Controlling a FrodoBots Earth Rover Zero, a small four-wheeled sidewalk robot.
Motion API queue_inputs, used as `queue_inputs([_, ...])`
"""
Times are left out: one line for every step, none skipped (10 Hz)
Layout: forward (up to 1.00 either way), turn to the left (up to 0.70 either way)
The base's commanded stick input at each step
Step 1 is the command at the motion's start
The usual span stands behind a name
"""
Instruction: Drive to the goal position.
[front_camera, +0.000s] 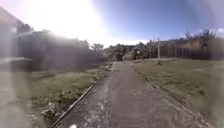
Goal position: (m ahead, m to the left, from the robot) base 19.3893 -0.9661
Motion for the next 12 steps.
queue_inputs([1.0,-0.02])
queue_inputs([1.0,-0.36])
queue_inputs([1.0,-0.25])
queue_inputs([1.0,-0.11])
queue_inputs([1.0,0.01])
queue_inputs([1.0,0.01])
queue_inputs([1.0,0.01])
queue_inputs([1.0,0.01])
queue_inputs([1.0,0.01])
queue_inputs([1.0,0.01])
queue_inputs([1.0,0.01])
queue_inputs([1.0,0.01])
